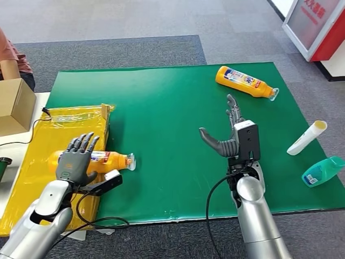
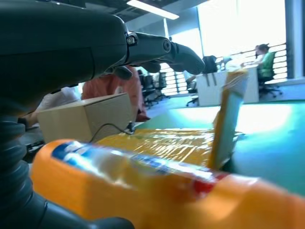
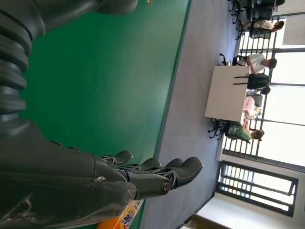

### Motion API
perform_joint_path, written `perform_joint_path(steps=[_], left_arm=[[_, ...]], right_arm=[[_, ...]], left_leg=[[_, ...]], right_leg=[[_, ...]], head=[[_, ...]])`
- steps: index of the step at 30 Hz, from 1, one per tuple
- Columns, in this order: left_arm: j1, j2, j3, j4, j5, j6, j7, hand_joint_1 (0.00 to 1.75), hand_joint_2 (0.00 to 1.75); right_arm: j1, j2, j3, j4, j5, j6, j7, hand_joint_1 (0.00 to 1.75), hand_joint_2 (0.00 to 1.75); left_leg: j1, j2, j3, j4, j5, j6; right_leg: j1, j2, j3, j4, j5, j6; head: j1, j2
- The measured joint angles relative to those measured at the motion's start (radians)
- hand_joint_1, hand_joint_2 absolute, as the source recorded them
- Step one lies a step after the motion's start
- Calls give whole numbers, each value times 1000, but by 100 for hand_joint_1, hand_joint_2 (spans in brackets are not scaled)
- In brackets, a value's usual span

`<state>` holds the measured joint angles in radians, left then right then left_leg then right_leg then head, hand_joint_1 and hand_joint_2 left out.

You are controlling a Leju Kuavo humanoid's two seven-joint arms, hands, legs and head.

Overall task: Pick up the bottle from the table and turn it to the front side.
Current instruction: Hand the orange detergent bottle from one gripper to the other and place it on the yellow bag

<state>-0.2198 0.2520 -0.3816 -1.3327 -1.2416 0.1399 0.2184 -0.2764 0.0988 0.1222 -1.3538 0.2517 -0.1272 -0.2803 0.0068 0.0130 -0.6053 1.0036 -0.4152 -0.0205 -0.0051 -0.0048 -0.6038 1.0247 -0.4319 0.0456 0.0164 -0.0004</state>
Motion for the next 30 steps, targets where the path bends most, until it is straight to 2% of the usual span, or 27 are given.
perform_joint_path(steps=[5, 12, 25, 27, 29, 30], left_arm=[[15, -27, 28, -44, -1, 13, -19, 0, 175], [47, -62, 70, -143, 167, 93, -140, 0, 175], [65, -76, 93, -208, 204, 96, -165, 0, 175], [77, -80, 110, -240, 469, 67, -289, 0, 175], [94, -84, 140, -292, 848, -17, -448, 0, 175], [101, -83, 156, -311, 970, -70, -489, 0, 175]], right_arm=[[14, 0, -1, -13, 0, -2, 3, 0, 175], [31, -1, -4, -30, 0, -12, 3, 0, 175], [35, -1, -5, -34, 0, -17, 2, 0, 175], [36, -4, -5, -34, -7, -25, -8, 0, 175], [35, -8, -5, -34, -20, -35, -25, 0, 175], [35, -11, -5, -34, -27, -37, -31, 0, 175]], left_leg=[[0, 0, 0, 0, 0, 0], [0, 0, 0, 0, 0, 0], [0, 0, 0, 0, 0, 0], [0, 0, 0, 0, 0, 0], [0, 0, 0, 0, 0, 0], [0, 0, -1, 0, 0, 0]], right_leg=[[0, 0, -1, 0, 0, 0], [0, 0, -1, 0, 0, 0], [0, 0, -1, 0, 0, 0], [0, 0, -1, 0, 0, 0], [0, 0, -1, 0, 0, 0], [0, 0, -1, 0, 0, 0]], head=[[0, 0], [0, 0], [0, 0], [0, 0], [0, 0], [0, 0]])
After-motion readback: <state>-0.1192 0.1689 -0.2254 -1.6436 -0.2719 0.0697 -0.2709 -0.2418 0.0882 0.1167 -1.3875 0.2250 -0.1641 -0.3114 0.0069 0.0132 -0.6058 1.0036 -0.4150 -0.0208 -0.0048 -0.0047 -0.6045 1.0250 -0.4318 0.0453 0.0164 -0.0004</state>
